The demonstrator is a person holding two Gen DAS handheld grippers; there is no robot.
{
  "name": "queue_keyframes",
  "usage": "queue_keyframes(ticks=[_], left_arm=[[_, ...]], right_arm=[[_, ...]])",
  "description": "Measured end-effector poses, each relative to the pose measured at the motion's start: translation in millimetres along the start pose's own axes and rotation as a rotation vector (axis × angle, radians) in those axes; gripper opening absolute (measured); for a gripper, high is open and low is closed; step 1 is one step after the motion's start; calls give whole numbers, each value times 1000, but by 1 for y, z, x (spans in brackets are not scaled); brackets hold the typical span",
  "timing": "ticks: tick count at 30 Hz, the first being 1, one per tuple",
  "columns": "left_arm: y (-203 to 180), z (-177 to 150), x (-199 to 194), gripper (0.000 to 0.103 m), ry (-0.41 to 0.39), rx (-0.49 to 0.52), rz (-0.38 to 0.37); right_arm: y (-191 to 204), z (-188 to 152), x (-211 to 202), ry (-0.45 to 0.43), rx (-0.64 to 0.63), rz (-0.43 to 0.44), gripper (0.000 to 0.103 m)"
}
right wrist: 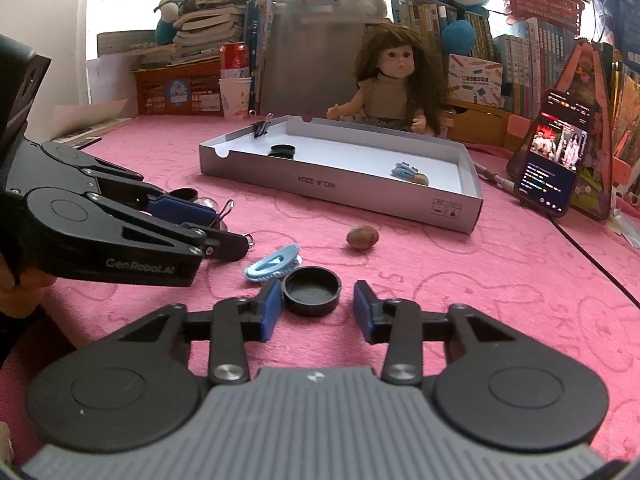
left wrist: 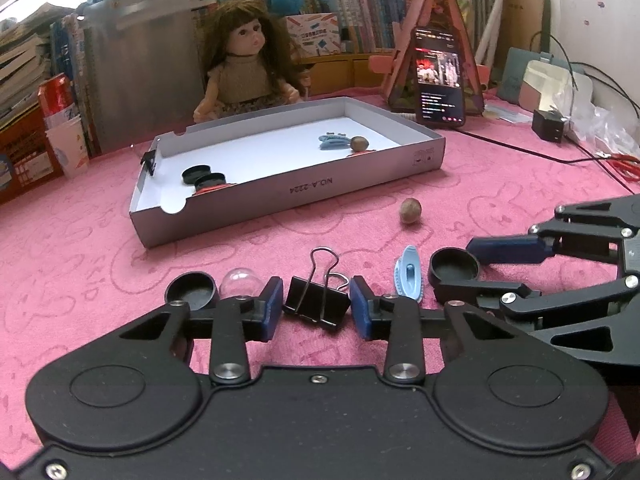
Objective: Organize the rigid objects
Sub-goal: 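Grasp the black binder clip with the left tool while the right tool grasps a black lid, then carry the binder clip over the tray with the left tool while the right tool carries the lid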
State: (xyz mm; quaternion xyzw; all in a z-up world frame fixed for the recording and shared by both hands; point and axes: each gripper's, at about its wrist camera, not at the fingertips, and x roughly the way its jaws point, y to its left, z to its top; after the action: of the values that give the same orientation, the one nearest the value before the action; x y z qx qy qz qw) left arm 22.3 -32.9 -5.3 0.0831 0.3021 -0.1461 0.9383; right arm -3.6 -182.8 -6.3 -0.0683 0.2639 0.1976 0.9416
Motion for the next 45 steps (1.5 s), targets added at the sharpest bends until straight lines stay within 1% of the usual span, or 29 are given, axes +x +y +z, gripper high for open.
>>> queue_keyframes(ticks=[1, 5, 10, 17, 28, 33, 38, 41, 45], left_arm=[[-2, 0, -1, 34, 1, -1, 5], [-3, 0, -2, 34, 4, -6, 12], [4, 7, -5, 34, 12, -43, 3], [18, 27, -7, 34, -16, -83, 18], [51, 71, 16, 34, -33, -175, 61], [64, 93, 33, 34, -48, -186, 91], [84, 125, 63, 34, -31, -221, 128], [95, 141, 83, 34, 1, -227, 147], [107, 154, 109, 34, 52, -247, 151]], right_arm=[[1, 0, 0, -2, -1, 5, 36], [1, 1, 1, -6, 19, 19, 36], [-2, 7, 1, -16, 26, 2, 36], [-19, 23, 7, -34, 89, -38, 36], [-43, 62, 32, -39, 152, -64, 36], [-56, 80, 47, -37, 172, -78, 36], [-76, 103, 73, -7, 232, -73, 36], [-89, 117, 90, 20, 274, -68, 36], [-104, 135, 114, 57, 312, -61, 36]])
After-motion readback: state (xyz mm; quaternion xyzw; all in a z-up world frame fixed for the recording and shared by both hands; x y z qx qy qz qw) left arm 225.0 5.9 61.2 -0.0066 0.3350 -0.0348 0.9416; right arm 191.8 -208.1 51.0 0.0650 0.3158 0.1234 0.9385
